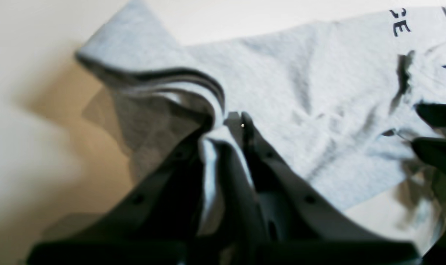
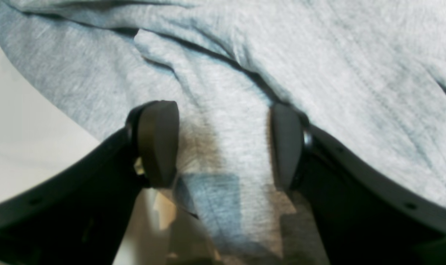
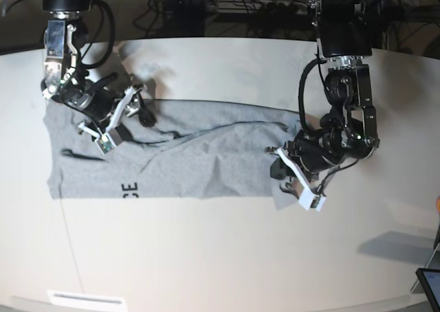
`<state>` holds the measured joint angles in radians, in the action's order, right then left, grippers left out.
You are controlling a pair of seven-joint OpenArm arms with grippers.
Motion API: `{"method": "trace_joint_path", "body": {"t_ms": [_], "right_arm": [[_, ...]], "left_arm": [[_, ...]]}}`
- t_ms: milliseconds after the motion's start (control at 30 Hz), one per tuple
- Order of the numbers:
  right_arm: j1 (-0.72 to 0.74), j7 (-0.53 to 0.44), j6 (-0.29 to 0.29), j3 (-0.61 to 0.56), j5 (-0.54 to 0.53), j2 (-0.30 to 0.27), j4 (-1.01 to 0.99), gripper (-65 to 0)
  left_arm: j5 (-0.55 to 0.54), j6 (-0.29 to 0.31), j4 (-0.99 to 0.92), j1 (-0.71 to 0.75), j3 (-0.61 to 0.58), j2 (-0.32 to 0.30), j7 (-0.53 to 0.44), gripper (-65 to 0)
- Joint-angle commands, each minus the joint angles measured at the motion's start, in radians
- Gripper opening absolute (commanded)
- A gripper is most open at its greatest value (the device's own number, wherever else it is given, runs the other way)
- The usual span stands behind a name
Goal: Fold the T-shirt properly
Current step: 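Lift the strip end with the left gripper and fold it toward the right gripper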
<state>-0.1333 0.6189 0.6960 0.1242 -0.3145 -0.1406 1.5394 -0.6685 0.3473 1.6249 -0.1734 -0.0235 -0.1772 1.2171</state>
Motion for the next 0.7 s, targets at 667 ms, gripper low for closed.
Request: {"method": "trace_joint_path", "body": {"t_ms": [667], "right_arm": [[0.008, 0.002, 0.002, 0.004, -0.005, -0.009, 0.008, -27.7]], "left_arm": [[-0.018, -0.063, -0.105, -0.031, -0.126, 0.104, -0.026, -65.0]]}}
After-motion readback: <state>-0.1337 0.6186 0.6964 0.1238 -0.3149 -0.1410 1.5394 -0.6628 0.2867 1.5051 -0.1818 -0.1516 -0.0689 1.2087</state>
